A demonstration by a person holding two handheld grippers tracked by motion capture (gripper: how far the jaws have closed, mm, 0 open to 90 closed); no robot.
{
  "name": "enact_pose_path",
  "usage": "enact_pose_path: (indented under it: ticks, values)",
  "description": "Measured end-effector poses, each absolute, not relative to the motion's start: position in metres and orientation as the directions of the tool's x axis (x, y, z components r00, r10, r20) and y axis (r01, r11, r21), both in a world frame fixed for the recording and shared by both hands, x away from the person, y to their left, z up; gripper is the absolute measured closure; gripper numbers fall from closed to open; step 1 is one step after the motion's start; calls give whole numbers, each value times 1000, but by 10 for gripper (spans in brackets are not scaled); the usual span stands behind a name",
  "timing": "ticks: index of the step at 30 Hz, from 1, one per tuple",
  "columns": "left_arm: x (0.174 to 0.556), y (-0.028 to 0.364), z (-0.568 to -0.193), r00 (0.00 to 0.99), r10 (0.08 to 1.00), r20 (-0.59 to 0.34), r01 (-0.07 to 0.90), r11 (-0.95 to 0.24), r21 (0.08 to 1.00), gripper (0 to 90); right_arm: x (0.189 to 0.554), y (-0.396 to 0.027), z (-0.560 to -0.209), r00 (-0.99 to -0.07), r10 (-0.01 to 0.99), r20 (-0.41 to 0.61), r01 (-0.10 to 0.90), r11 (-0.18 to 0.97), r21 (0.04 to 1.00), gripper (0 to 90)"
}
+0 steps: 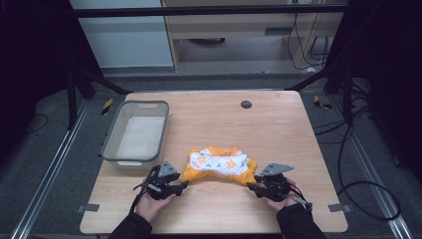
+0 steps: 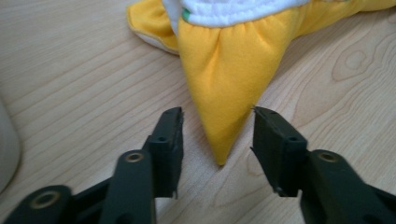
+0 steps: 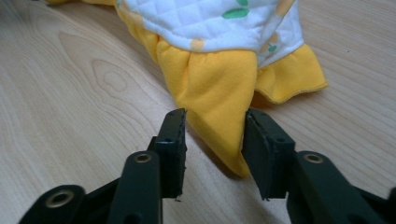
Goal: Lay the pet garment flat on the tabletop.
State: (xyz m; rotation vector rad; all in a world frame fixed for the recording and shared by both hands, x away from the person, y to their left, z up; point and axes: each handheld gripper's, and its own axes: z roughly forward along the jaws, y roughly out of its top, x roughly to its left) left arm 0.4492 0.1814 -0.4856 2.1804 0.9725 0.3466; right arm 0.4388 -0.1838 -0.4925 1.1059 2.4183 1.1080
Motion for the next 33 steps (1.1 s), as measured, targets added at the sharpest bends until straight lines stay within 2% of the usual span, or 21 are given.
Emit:
enact_pose_path:
  ticks: [3, 4, 6, 8, 13, 16, 22, 29, 33]
  values:
    - [452, 181, -488, 682, 728, -61, 561, -469, 682, 663, 442, -182, -493, -677, 730, 89, 548, 420, 723, 730]
    - [452, 181, -487, 685, 725, -66, 562, -469, 681, 746, 442, -182, -491, -679, 728, 99, 555, 420, 718, 808]
    - [453, 182, -486, 691, 719, -78, 565, -469, 678, 824, 442, -183, -489, -695, 712, 104, 542, 423, 726, 849]
    - [453, 184, -483, 695, 712, -98, 569, -461, 681, 844, 441, -183, -487, -696, 707, 127, 555, 417, 720, 861]
    - [447, 195, -460, 706, 692, -151, 550, -400, 733, 855, 437, -186, -473, -709, 686, 165, 547, 388, 742, 860]
    - [437, 201, -443, 727, 666, -166, 524, -382, 761, 854, 429, -194, -458, -725, 668, 170, 508, 352, 786, 855]
    - [413, 211, -429, 747, 633, -206, 528, -375, 762, 851, 409, -207, -438, -756, 613, 230, 500, 313, 808, 850]
    - [408, 202, -462, 734, 662, -154, 569, -475, 671, 821, 406, -207, -465, -723, 649, 237, 572, 370, 732, 821]
    - [413, 197, -473, 724, 680, -115, 565, -489, 664, 768, 413, -200, -485, -695, 701, 164, 590, 425, 686, 772]
